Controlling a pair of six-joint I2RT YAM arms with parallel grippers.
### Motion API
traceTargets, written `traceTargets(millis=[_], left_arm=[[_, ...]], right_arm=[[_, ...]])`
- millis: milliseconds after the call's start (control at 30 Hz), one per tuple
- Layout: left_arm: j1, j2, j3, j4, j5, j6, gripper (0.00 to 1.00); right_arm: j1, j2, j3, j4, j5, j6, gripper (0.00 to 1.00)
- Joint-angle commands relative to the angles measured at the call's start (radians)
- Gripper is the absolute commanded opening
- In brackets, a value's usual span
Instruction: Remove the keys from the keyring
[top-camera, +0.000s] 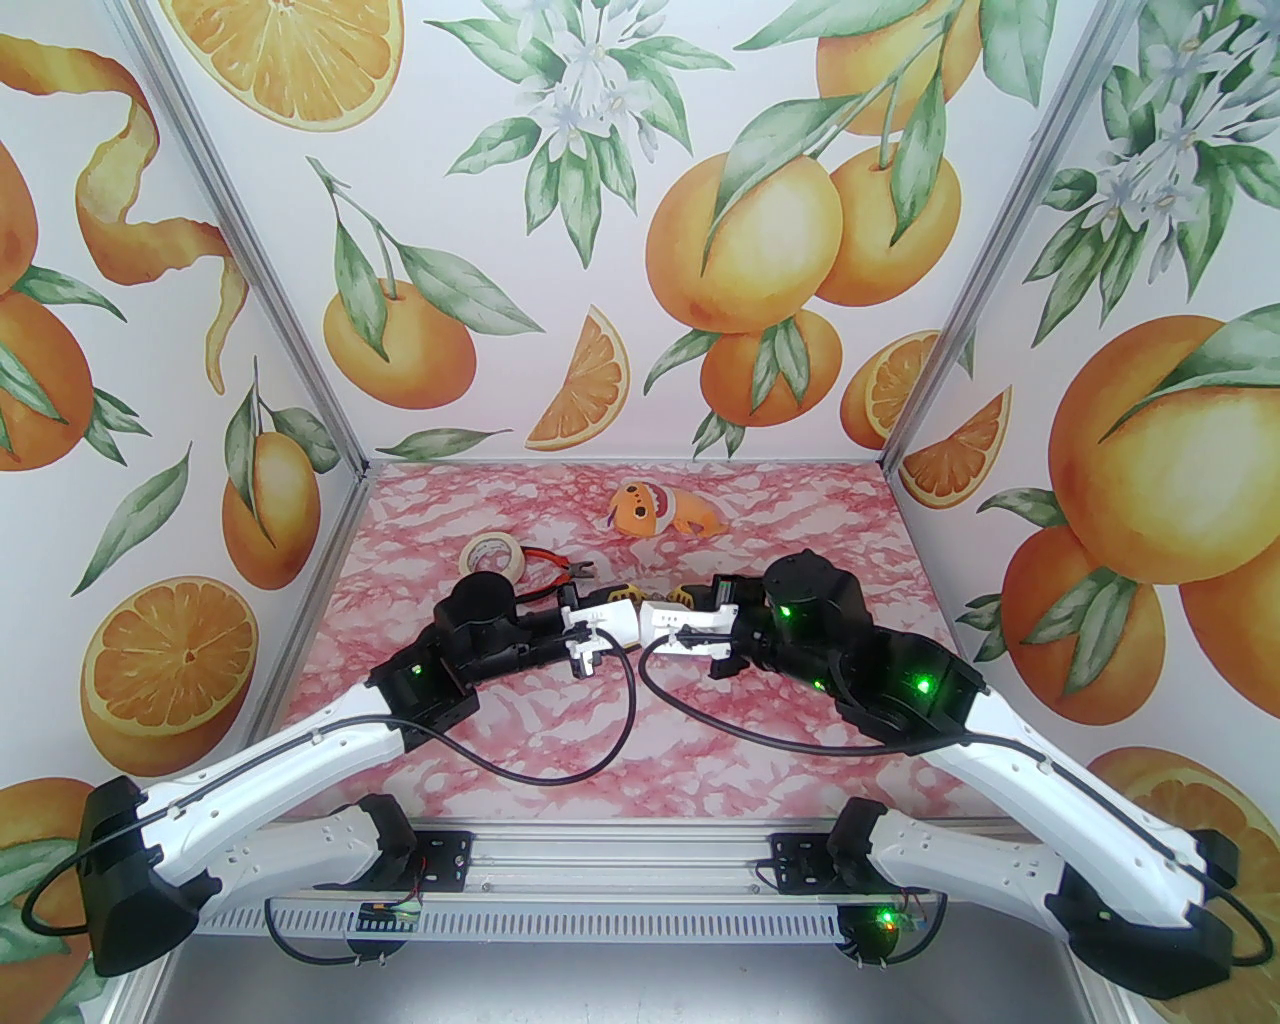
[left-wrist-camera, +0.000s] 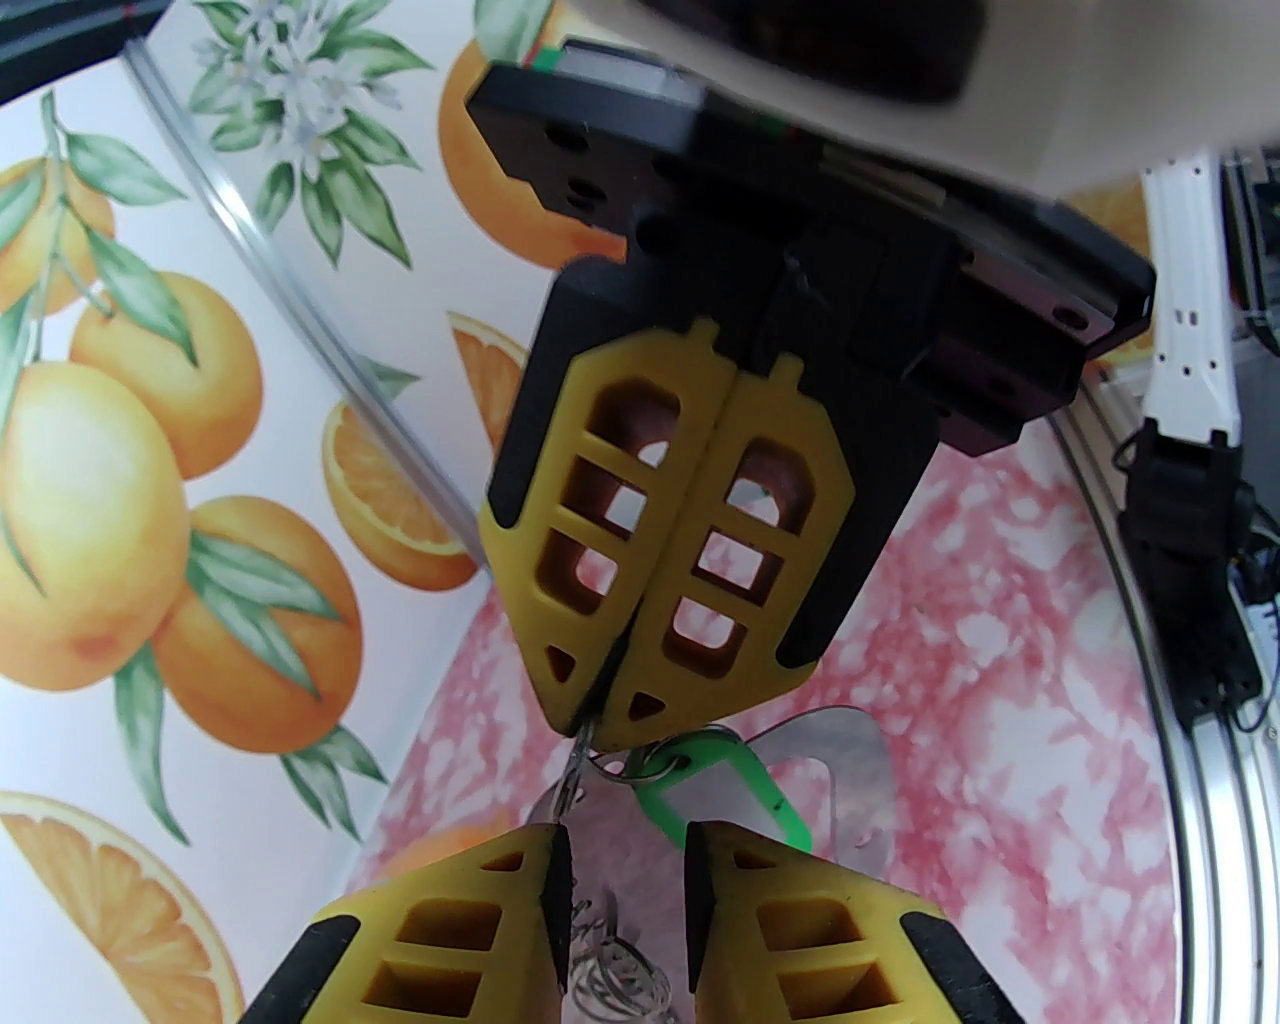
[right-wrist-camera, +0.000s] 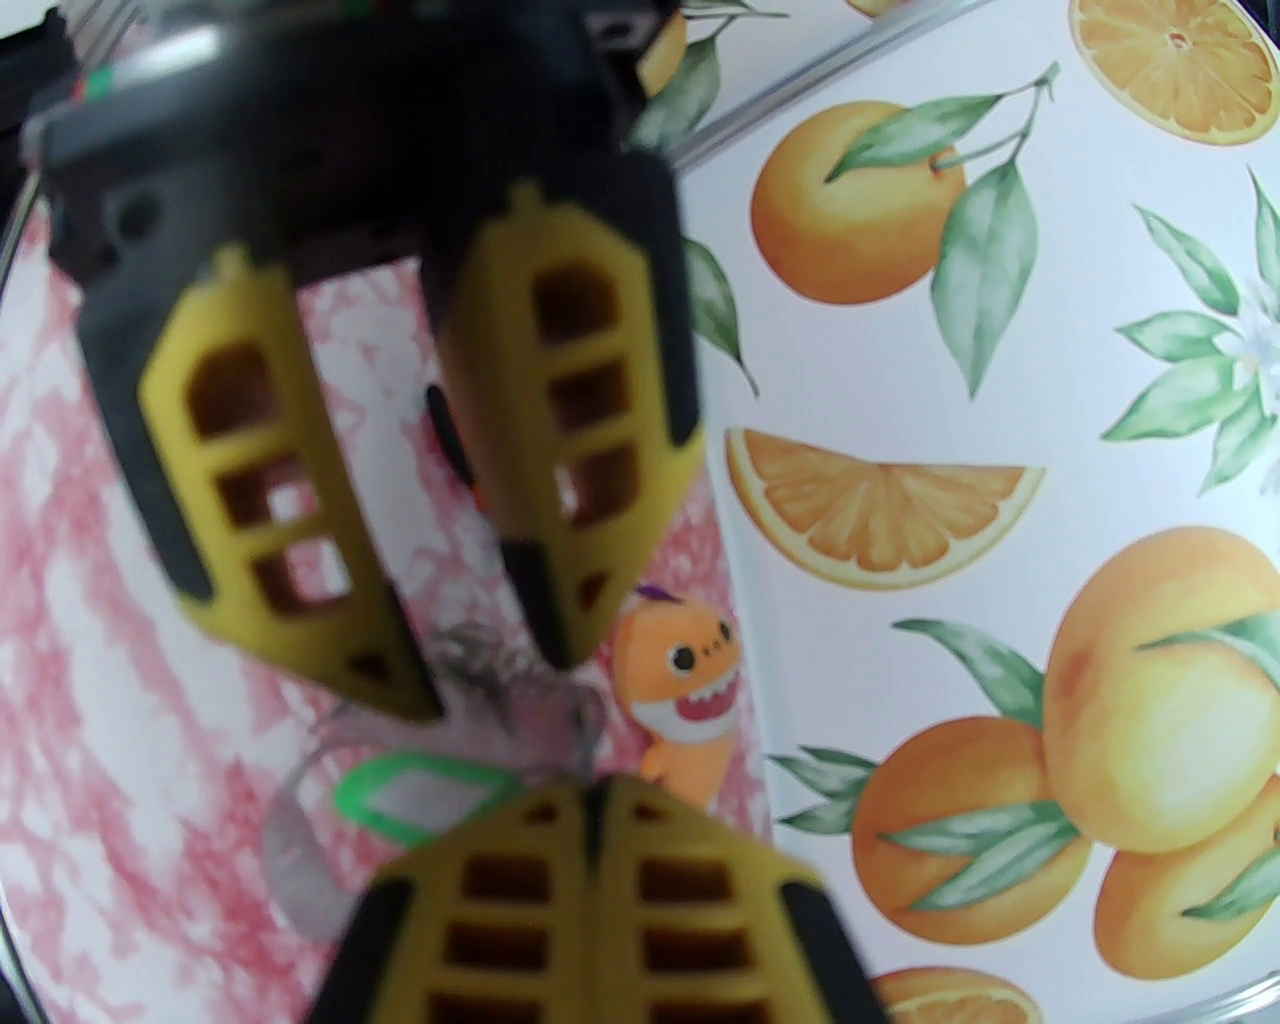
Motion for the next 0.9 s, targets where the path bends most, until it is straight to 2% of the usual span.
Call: traceTargets(millis=[0,133,533,867], left_arm=[[-0.010,0.012,0.037,0.035,-0.015,0.004,0.24],[-0.013,0.009,0.031,0.067,-0.049,0.005,0.21],[-0.020,0.053,0.054,0.050,-0.005,0.051,0.14],[-0.019,0.052,0.048,0.006,-0.013,0.109,0.18]], right_arm=[[0.009,-0.004,0.036,0.013,-0.029,0.016,0.00],[0.009,-0.005,0.036,0.003,-0.031,0.013,0.00],[0.010,0.001,0.039,0.019,-0.040,0.029,0.00],[0.009,-0.016,0.044,0.047,-0.045,0.052,0.00]])
